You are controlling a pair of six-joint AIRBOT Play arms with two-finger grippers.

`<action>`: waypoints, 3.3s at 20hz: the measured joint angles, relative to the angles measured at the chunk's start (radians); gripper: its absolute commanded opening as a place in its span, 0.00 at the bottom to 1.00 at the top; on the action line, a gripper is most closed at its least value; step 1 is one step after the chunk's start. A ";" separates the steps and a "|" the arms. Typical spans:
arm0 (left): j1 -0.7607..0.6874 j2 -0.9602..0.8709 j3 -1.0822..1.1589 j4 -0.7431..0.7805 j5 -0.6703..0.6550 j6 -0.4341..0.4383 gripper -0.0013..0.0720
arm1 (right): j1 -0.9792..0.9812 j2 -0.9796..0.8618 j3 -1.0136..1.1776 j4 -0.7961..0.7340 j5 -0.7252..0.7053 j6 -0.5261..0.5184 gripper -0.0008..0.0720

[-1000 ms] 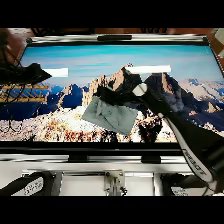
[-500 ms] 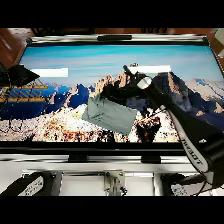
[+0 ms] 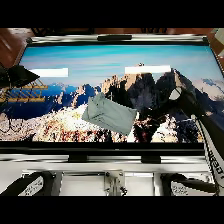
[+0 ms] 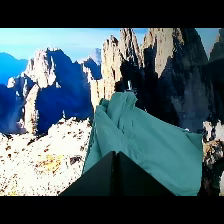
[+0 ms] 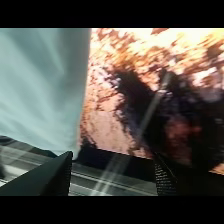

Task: Fold the shirts.

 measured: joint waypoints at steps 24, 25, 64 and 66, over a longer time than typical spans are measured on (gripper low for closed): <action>0.000 -0.002 0.000 0.001 0.000 -0.011 0.06 | -0.289 -0.027 0.422 0.410 -0.144 -0.325 0.11; 0.000 -0.004 0.000 0.001 0.000 -0.012 0.06 | -0.343 -0.026 0.454 0.399 -0.127 -0.313 0.11; -0.040 -0.031 -0.056 0.060 -0.021 -0.029 0.05 | -0.897 0.251 0.147 -0.826 0.348 -0.010 0.73; -0.093 -0.055 -0.045 0.161 -0.014 -0.035 0.05 | -0.832 0.268 0.308 -0.788 0.284 0.000 0.73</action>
